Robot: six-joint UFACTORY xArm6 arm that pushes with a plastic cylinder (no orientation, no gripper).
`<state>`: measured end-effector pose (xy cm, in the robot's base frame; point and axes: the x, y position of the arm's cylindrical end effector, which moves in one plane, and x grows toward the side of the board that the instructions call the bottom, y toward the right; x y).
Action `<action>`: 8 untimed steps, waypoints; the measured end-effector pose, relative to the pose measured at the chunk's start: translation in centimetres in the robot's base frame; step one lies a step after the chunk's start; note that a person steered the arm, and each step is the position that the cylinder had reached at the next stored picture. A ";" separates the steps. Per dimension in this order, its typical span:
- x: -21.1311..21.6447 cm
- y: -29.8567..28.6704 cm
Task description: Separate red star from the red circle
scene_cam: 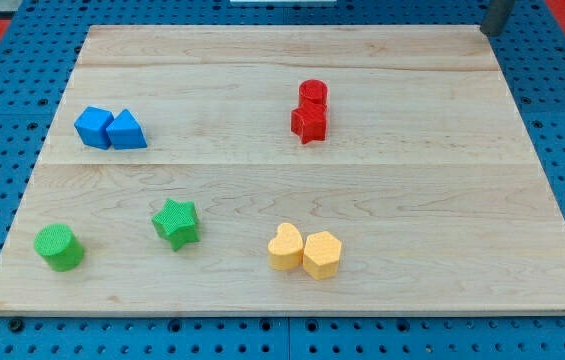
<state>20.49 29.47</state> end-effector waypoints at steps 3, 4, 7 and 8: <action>14.9 -13.0; 22.4 -14.9; 28.6 -35.7; 25.5 -37.4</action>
<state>45.98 -7.90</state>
